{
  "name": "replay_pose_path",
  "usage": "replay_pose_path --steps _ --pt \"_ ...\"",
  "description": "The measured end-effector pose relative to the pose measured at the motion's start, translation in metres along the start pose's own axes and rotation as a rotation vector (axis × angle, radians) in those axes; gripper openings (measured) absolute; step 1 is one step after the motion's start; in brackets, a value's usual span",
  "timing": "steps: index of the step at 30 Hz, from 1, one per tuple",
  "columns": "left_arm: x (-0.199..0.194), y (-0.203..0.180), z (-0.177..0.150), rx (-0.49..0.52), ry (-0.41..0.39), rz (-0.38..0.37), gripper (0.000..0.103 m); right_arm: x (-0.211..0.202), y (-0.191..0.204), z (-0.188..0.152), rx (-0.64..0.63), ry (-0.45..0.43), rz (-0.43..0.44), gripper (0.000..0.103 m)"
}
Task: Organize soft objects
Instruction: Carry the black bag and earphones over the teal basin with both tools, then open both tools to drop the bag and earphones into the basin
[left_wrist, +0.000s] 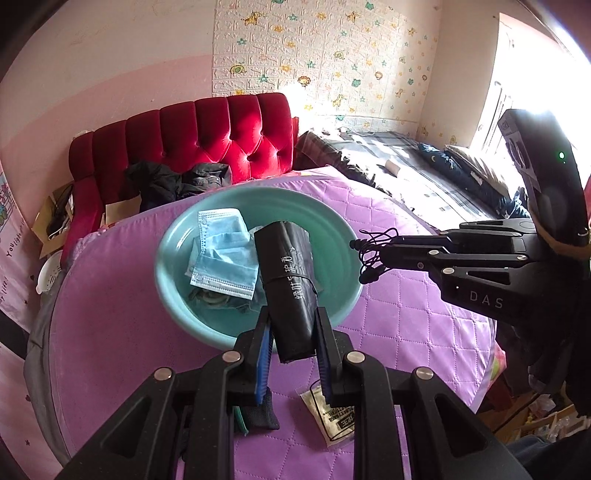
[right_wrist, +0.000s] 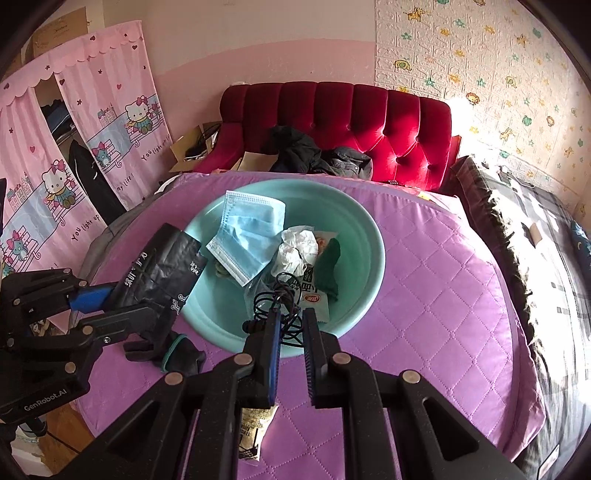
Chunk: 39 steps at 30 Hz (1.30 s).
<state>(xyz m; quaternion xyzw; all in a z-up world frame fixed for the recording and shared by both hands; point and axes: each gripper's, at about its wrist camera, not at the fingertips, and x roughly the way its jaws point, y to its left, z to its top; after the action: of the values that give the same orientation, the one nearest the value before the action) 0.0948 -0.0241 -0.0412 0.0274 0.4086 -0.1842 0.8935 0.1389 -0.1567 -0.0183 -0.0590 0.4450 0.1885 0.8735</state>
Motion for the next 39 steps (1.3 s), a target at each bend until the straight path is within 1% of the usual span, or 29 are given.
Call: replay_pose_path --steps 9,13,17,23,27,30,35,39 --pt "0.020 0.011 0.022 0.012 0.007 0.002 0.023 0.024 -0.008 0.034 0.022 0.012 -0.004 0.011" --pt "0.032 0.014 0.032 0.016 0.013 0.000 0.023 0.038 -0.009 0.045 0.022 0.020 -0.019 0.011" --pt "0.046 0.015 0.038 0.024 0.021 0.006 0.023 0.054 -0.015 0.052 0.045 0.038 -0.012 0.011" --pt "0.066 0.019 0.043 0.021 0.037 0.001 0.023 0.074 -0.022 0.059 0.069 0.056 -0.018 0.011" --pt "0.080 0.019 0.046 0.050 0.052 0.011 0.023 0.092 -0.028 0.062 0.076 0.091 -0.025 0.011" --pt "0.091 0.021 0.048 0.039 0.067 0.011 0.023 0.105 -0.034 0.063 0.096 0.113 -0.020 0.011" --pt "0.106 0.024 0.049 0.045 0.083 0.019 0.024 0.122 -0.041 0.064 0.116 0.134 -0.036 0.011" --pt "0.122 0.024 0.048 0.052 0.115 0.033 0.024 0.133 -0.042 0.063 0.131 0.153 -0.036 0.011"
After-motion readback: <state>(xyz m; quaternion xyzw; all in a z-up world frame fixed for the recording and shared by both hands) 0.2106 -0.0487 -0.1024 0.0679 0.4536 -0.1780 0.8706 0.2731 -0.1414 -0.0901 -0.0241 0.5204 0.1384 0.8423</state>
